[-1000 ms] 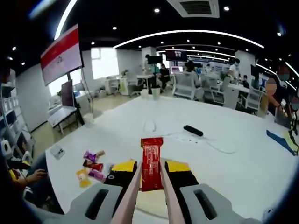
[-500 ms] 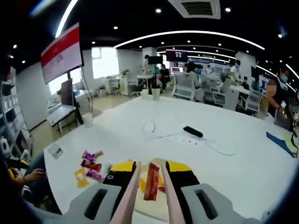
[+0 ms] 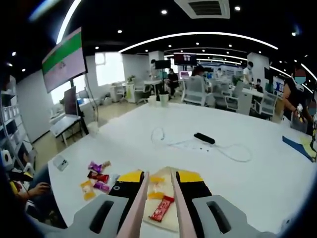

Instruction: Place the target food into the container with the food tongs after gripping and lifting it, then release it inside without dropping or visibly crushing the food.

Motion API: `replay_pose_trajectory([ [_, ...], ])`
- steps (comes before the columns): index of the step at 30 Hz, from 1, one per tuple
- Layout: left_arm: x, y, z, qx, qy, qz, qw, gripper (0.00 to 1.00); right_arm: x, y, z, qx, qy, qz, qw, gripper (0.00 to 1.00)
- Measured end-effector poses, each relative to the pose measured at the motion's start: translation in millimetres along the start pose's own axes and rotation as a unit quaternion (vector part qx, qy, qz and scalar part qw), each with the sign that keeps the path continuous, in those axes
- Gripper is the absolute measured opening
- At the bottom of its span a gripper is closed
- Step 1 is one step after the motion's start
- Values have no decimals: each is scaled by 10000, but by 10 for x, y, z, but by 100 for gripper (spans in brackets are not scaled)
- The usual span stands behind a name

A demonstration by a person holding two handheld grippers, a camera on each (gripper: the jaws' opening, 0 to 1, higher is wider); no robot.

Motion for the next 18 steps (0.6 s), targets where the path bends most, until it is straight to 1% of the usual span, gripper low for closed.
replay_pose_trajectory([
  [2,-10,-1,-9,-3,-5,-16,10000,63,-8,13,23,-12,23,-3,10000,25],
  [4,-13,4,-8,-3,-3,-33,10000,63,-20,36,76,-48,253,2,9997,25],
  [5,-10,8,-5,2,3,-38,10000,63,-28,37,92,-72,282,0,9996,25],
  [6,-7,12,-1,6,10,-43,10000,63,-61,58,158,-130,352,-41,9993,26],
  [12,-12,29,22,61,-1,-35,10000,63,-116,79,293,-230,414,-128,9988,26],
  [14,-67,46,65,72,-46,-68,9999,64,-103,76,337,-283,495,-94,9983,26],
  [18,-137,61,88,94,-104,-113,9998,64,-132,86,370,-304,460,-105,9984,26],
])
Point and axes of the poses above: the point that each gripper's makers call its tool centre point, and the gripper's own axes: y roughly backward along the fingers, z roughly to its left, x roughly out of its underside, the point moved 2 cm from there along y, roughly backward along the fingers, and after that the axes turned 8 degrees about x, right-handed, at the moved point
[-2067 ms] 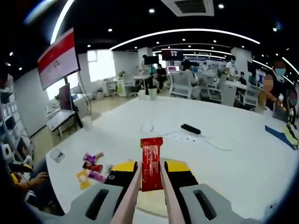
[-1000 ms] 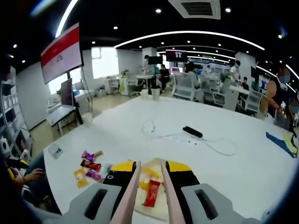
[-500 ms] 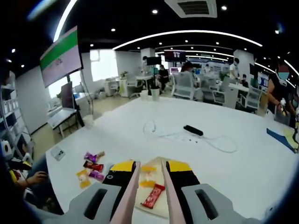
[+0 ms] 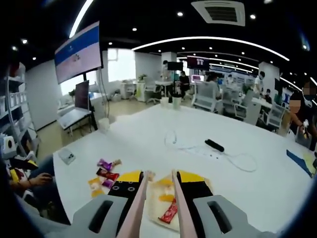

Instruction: Place the target food into the container with the food tongs after gripping and lifting it, then release it inside without dropping or visibly crushing the food.

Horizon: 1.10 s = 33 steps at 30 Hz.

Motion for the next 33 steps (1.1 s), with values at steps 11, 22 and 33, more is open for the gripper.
replay_pose_trajectory([
  [11,-4,77,18,118,15,4,9999,63,-119,34,195,-97,52,-67,9999,26],
  [22,-71,134,101,297,-21,30,9996,63,-245,32,483,-170,67,-152,9997,26],
  [33,-140,217,235,493,-45,-13,9988,63,-299,61,675,-48,44,-180,9998,26],
])
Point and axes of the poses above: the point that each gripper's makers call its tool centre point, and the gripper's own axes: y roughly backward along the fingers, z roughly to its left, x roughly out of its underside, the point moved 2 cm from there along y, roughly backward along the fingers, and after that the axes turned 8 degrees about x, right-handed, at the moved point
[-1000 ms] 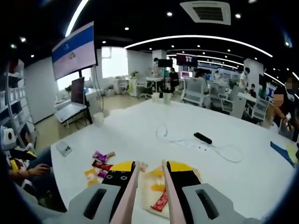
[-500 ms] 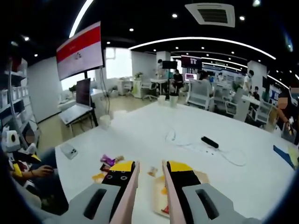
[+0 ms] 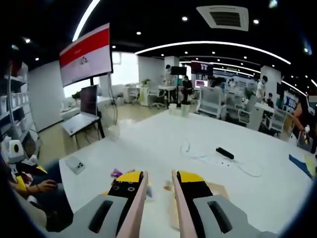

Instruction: Place the target food into the container with the food tongs after gripping and lifting it, then release it inside without dropping or visibly crushing the food.

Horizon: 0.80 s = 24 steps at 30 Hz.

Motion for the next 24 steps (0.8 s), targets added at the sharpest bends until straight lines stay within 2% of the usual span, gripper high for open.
replay_pose_trajectory([
  [12,-19,137,182,210,-39,-5,9998,63,-133,13,265,75,50,-109,9999,26],
  [21,-10,244,243,152,15,-91,9998,63,-106,-55,460,-27,76,-78,9999,26],
  [24,-1,279,242,85,18,-114,9999,63,-108,-154,590,-164,110,-56,9998,26],
])
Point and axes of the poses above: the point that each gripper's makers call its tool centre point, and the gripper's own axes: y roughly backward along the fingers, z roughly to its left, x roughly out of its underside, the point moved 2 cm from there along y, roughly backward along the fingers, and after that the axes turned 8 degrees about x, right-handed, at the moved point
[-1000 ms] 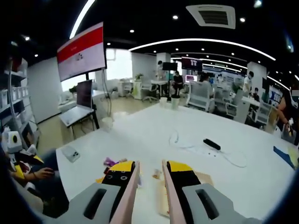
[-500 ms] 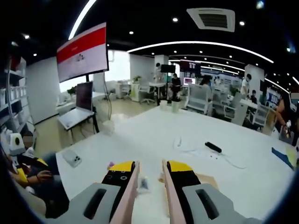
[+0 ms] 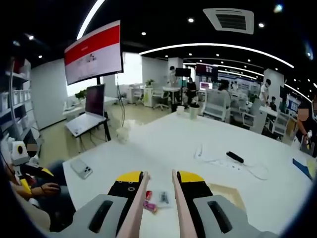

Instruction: Place the target food into the container with the food tongs after gripping and lifting it, then release it inside without dropping or visibly crushing the food.

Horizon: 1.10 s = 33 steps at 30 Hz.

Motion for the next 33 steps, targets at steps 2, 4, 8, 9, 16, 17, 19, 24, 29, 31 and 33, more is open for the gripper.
replay_pose_trajectory([
  [2,-5,33,-4,-35,10,-30,10000,63,-1,-41,53,-53,10,9,10000,26],
  [4,-11,71,-15,-47,-22,-37,10000,63,-4,-90,129,-136,34,20,9999,26],
  [8,-8,134,17,-128,-59,-53,9999,63,-19,-181,249,-276,86,35,9996,26],
  [9,-11,147,32,-160,-59,-71,9998,63,-32,-203,256,-285,96,34,9995,26],
  [16,-75,199,117,-361,7,-291,9989,64,-179,-337,328,-437,183,-35,9989,26],
  [17,-79,200,120,-362,24,-312,9989,64,-181,-346,334,-445,186,-32,9988,26],
  [19,-91,197,141,-391,47,-373,9985,64,-184,-412,379,-506,256,-10,9984,26],
  [24,-92,188,159,-425,76,-404,9982,63,-151,-520,484,-651,319,64,9974,26],
  [29,-117,226,189,-503,86,-496,9975,63,-166,-582,613,-790,434,103,9959,26],
  [31,-114,242,214,-533,84,-523,9972,63,-179,-597,634,-816,453,105,9956,26],
  [33,-116,269,252,-580,103,-570,9966,63,-217,-619,651,-856,502,99,9950,26],
])
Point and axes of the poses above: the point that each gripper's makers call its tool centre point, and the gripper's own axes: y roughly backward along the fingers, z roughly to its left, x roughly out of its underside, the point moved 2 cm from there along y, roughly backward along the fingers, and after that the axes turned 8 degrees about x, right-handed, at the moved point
